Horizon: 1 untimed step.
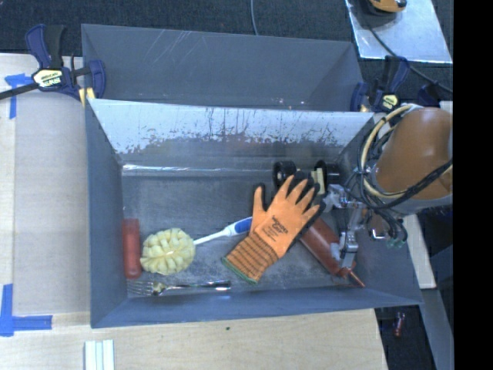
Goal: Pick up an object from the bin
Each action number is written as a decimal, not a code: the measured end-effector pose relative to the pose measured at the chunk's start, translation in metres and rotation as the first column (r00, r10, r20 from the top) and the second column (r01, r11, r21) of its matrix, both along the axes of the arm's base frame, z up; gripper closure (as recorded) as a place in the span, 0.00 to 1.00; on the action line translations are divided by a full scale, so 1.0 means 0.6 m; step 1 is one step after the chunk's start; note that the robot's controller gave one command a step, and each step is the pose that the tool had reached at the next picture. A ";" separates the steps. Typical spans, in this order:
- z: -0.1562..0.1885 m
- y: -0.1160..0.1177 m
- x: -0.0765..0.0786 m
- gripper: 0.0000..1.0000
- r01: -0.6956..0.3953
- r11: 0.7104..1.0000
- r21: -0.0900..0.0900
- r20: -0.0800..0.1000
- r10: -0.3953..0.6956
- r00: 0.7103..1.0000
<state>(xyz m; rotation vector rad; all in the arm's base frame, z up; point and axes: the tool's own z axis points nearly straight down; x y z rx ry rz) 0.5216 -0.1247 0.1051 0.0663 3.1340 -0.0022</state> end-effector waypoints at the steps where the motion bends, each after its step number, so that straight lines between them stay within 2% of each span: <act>1: 0.006 -0.009 -0.011 0.00 0.100 0.995 0.001 0.010 -0.100 0.995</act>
Offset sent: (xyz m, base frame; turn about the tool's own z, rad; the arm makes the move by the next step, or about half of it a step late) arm -0.0325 -0.0026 -0.0051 0.2382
